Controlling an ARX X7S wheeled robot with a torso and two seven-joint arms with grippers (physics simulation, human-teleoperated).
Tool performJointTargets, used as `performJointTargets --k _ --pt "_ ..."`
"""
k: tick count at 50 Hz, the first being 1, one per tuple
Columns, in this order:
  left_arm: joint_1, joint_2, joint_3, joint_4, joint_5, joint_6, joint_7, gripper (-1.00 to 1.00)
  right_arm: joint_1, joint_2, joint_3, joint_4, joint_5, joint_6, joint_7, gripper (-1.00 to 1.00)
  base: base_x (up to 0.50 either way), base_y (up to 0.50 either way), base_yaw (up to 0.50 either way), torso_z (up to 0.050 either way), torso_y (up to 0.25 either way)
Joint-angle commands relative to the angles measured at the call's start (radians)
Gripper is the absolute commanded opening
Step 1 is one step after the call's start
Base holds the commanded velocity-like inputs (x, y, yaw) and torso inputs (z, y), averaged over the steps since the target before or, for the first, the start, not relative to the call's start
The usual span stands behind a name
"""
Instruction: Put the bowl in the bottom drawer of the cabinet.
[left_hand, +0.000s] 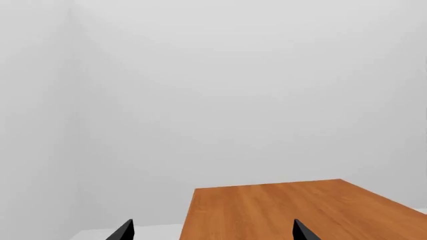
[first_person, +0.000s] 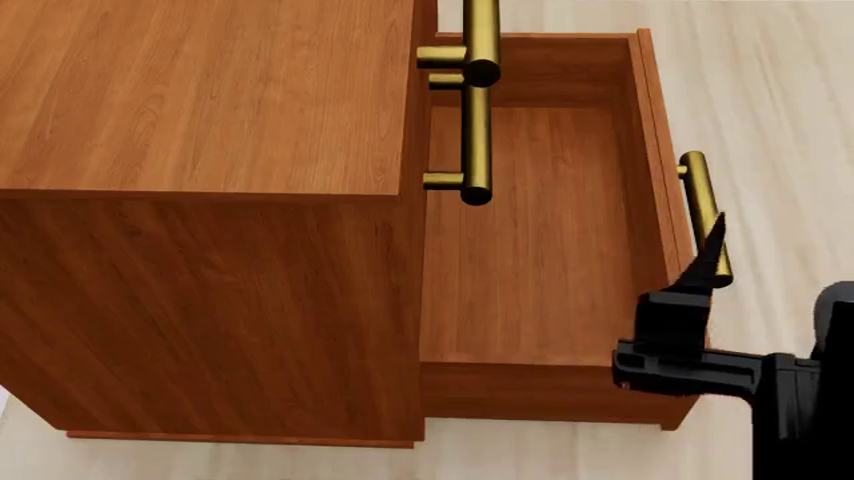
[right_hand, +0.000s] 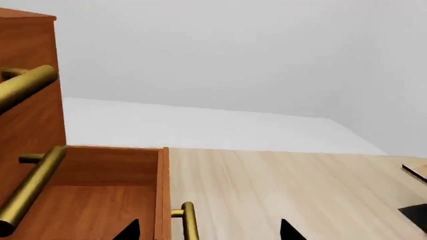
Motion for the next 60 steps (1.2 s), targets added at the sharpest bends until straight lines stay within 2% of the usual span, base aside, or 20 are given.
performJointTargets --k 1,5,8,11,17,21,31,46,60 --pt "-0.004 -0.003 0.002 0.004 -0.010 -0.003 -0.003 1.00 0.105 0.020 0.307 -0.123 0.280 0.378 0.065 1.00 0.00 0.00 0.00 0.000 0.000" --pt "-0.007 -0.002 0.006 0.004 -0.012 -0.002 -0.004 1.00 0.121 0.050 0.417 -0.116 0.410 0.474 0.111 1.00 0.00 0.00 0.00 0.000 0.000" --pt "-0.009 -0.001 0.010 0.002 -0.010 0.001 -0.003 1.00 0.101 0.121 0.479 -0.052 0.646 0.474 0.277 1.00 0.00 0.00 0.00 0.000 0.000" --pt "-0.010 -0.001 0.013 0.002 -0.010 0.001 -0.005 1.00 0.087 0.174 0.506 -0.012 0.804 0.463 0.396 1.00 0.00 0.00 0.00 0.000 0.000" --pt "-0.011 -0.001 0.014 0.008 -0.015 -0.004 -0.009 1.00 0.031 0.269 0.542 0.051 1.003 0.416 0.551 1.00 0.00 0.00 0.00 0.000 0.000" --pt "-0.017 0.000 0.016 0.010 -0.020 -0.007 -0.012 1.00 -0.020 0.315 0.587 0.064 1.064 0.397 0.584 1.00 0.00 0.00 0.00 0.000 0.000" --pt "-0.023 0.002 0.016 0.013 -0.029 -0.008 -0.016 1.00 -0.128 0.364 0.691 0.086 1.140 0.381 0.604 1.00 0.00 0.00 0.00 0.000 0.000" --pt "-0.034 -0.001 0.018 0.013 -0.037 -0.011 -0.021 1.00 -0.264 0.337 0.865 0.093 1.106 0.414 0.509 1.00 0.00 0.00 0.00 0.000 0.000" --pt "-0.029 0.000 0.028 -0.002 -0.029 0.010 -0.016 1.00 -0.349 0.312 0.953 0.095 1.048 0.421 0.422 1.00 0.00 0.00 0.00 0.000 0.000"
